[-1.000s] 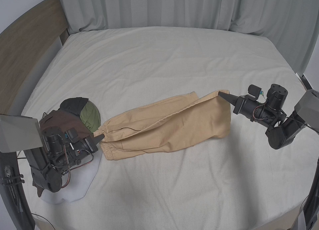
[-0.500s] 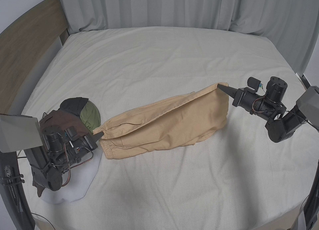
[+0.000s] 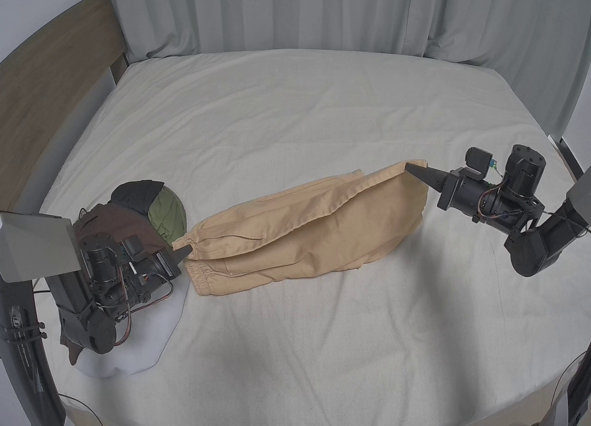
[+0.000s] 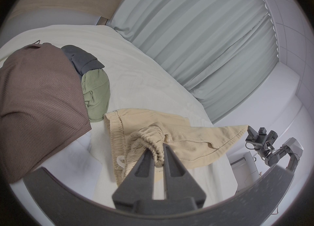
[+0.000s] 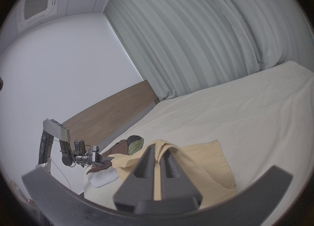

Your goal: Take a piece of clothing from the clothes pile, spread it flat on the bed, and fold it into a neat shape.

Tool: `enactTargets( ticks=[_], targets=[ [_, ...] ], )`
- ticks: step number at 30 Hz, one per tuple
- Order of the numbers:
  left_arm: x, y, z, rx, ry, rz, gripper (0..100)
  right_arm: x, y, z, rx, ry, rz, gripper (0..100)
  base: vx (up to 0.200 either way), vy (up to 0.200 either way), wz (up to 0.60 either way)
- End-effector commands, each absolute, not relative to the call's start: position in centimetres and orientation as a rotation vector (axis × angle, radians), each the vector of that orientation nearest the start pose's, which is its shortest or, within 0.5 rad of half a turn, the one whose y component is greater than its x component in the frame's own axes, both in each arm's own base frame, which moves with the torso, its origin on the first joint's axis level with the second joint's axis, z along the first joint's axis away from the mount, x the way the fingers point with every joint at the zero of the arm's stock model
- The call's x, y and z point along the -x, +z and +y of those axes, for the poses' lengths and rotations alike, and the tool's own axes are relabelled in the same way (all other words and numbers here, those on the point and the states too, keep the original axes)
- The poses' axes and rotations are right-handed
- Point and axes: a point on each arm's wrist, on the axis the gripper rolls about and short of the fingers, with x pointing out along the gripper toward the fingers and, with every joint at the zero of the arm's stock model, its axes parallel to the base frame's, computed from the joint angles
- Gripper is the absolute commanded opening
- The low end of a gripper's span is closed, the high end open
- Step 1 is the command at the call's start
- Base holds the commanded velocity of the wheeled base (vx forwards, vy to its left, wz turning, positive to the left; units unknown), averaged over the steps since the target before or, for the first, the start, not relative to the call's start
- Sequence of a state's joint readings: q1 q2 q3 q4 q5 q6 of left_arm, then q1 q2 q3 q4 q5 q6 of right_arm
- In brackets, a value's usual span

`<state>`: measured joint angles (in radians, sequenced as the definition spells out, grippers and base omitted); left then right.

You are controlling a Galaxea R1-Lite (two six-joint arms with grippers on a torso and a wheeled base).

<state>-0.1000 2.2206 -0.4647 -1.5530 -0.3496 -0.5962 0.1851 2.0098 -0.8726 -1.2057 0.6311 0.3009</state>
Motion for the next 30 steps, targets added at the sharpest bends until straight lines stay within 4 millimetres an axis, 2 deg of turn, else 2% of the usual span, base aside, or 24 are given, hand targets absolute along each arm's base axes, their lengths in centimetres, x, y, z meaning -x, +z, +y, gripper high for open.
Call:
enactTargets(
  ticks=[1,7,13,25,30],
  targets=[
    [-32.0,3.2,-4.0,0.610,-0.377,0.333,0,-34.9,15.4,7.8,-0.258,0.814,0.054,0,0.000,0.000,0.00],
    [-32.1,3.2,-4.0,0.610,-0.374,0.332,0,-34.5,14.5,7.5,-0.264,0.793,0.082,0,0.000,0.000,0.00],
    [-32.1,3.1,-3.9,0.611,-0.372,0.334,0,-34.4,14.5,7.6,-0.264,0.794,0.080,0,0.000,0.000,0.00],
    [-32.0,3.1,-3.7,0.612,-0.367,0.335,0,-32.6,15.6,9.0,-0.242,0.816,0.059,0,0.000,0.000,0.00],
    [-32.0,3.2,-3.7,0.612,-0.367,0.333,0,-32.2,15.2,9.0,-0.238,0.807,0.075,0,0.000,0.000,0.00]
  ],
)
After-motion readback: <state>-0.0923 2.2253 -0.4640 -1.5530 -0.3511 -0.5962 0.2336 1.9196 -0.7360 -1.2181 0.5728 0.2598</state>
